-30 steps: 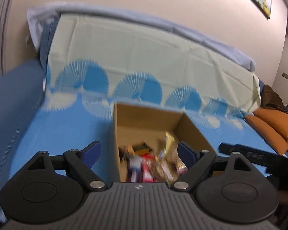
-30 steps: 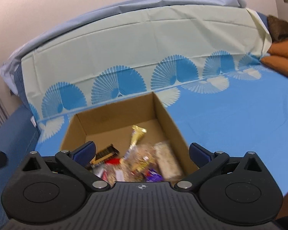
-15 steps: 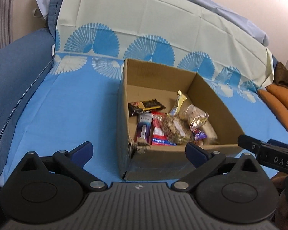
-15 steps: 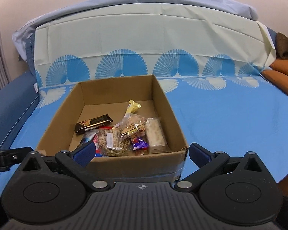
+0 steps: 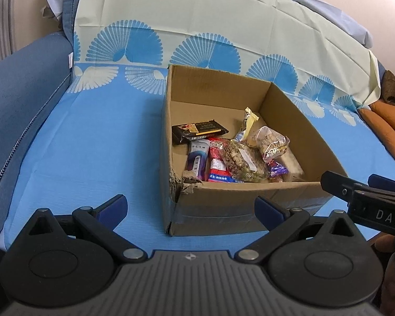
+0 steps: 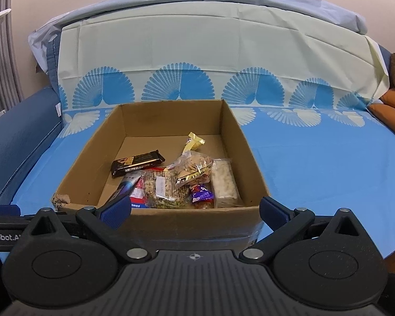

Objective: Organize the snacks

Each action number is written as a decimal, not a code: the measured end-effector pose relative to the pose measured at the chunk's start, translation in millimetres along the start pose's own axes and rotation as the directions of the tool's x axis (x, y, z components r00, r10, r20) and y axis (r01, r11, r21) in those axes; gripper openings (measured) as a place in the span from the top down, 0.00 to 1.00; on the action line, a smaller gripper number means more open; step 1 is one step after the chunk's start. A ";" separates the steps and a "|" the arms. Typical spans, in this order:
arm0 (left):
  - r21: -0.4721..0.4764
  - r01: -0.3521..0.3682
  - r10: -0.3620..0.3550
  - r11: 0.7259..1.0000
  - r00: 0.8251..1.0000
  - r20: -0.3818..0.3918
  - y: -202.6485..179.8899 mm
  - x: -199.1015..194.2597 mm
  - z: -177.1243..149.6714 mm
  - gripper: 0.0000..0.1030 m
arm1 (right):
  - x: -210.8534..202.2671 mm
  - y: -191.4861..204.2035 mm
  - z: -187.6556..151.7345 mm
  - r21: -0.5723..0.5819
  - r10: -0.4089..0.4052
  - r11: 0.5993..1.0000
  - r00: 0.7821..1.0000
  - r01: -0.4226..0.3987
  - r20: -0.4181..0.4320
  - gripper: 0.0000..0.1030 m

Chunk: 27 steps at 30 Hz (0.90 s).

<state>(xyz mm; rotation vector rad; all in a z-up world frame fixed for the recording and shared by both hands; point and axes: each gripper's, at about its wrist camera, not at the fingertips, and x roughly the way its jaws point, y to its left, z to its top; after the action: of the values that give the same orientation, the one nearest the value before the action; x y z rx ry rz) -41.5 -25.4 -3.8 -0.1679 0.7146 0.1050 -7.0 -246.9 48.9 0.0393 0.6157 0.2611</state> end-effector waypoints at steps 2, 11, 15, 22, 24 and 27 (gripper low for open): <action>0.002 -0.004 0.004 1.000 1.000 0.002 0.0 0.2 -0.5 0.00 | -0.2 0.7 0.2 -0.001 0.004 1.000 1.000 -0.004 0.002 0.01; 0.002 -0.008 0.008 1.000 1.000 -0.002 -2.2 1.3 0.1 0.00 | 0.5 4.5 0.2 -0.017 0.016 1.000 1.000 -0.016 0.002 0.01; -0.001 -0.010 0.010 1.000 1.000 -0.004 -2.1 1.9 0.1 0.00 | 0.1 4.7 -0.2 -0.021 0.017 1.000 1.000 -0.017 0.002 0.01; -0.001 -0.014 0.014 1.000 1.000 -0.001 -2.9 1.3 0.1 0.00 | 0.3 5.3 -0.2 -0.022 0.020 1.000 1.000 -0.020 0.002 0.01; -0.001 -0.014 0.014 1.000 1.000 -0.001 -2.9 1.3 0.2 0.00 | 0.2 5.5 -0.3 -0.023 0.019 1.000 1.000 -0.019 0.002 0.01; -0.001 -0.014 0.014 1.000 1.000 -0.001 -2.8 1.3 0.2 0.00 | 0.2 5.6 -0.4 -0.022 0.019 1.000 1.000 -0.019 0.003 0.01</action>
<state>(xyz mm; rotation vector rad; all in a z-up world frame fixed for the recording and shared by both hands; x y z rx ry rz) -40.0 -28.1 -4.2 -0.1638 0.7166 0.1182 -8.4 -241.4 49.1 0.0248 0.6098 0.2864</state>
